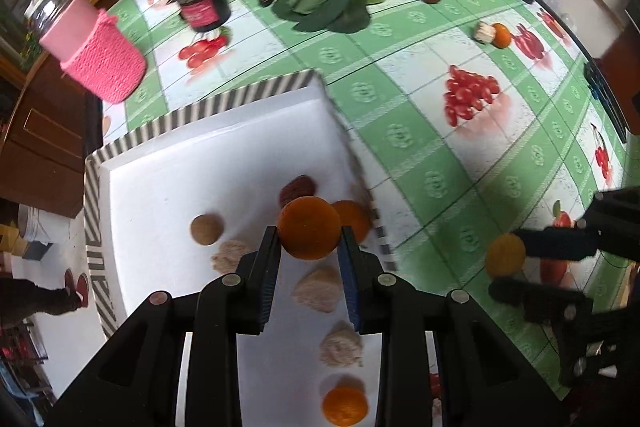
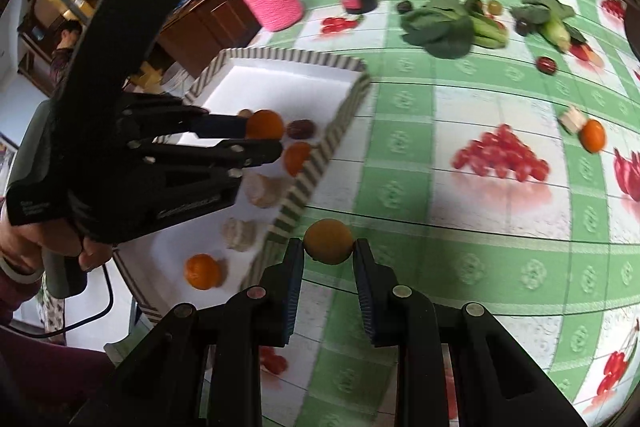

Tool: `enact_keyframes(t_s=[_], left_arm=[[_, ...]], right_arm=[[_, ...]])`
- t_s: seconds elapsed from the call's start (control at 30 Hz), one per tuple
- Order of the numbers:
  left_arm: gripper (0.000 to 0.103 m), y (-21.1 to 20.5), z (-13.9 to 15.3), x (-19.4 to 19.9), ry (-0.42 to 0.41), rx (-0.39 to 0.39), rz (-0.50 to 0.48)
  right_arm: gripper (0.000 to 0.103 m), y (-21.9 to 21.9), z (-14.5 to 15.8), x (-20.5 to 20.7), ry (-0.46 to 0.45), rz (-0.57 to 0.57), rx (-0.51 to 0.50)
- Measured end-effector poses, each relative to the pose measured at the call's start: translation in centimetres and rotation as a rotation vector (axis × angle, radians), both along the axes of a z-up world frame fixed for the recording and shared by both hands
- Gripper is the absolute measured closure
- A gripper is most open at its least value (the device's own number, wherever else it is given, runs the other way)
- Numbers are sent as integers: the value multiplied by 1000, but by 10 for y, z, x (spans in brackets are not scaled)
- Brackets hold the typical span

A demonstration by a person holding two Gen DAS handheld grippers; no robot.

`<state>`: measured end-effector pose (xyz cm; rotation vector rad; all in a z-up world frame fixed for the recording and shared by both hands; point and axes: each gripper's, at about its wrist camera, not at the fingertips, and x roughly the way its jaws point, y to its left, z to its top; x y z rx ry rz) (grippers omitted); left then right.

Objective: Organize fruits
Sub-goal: 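Carry the orange and yellow fruit over the white tray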

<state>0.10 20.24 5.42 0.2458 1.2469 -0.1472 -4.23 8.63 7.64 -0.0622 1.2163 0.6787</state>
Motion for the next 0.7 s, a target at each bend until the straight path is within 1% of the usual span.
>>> enact_keyframes(t_s=[0.1,0.3,0.7], left_arm=[[77,13,-3,3,12,-10,32],[77,29,-6,9,12,-4,52],[77,42,-14,29,21,2,78]], right_arm=[[77,12,0,-3,1,22,4],[77,31,-1,-1,8,60,11],[77,68,-8,1,40,140,17]])
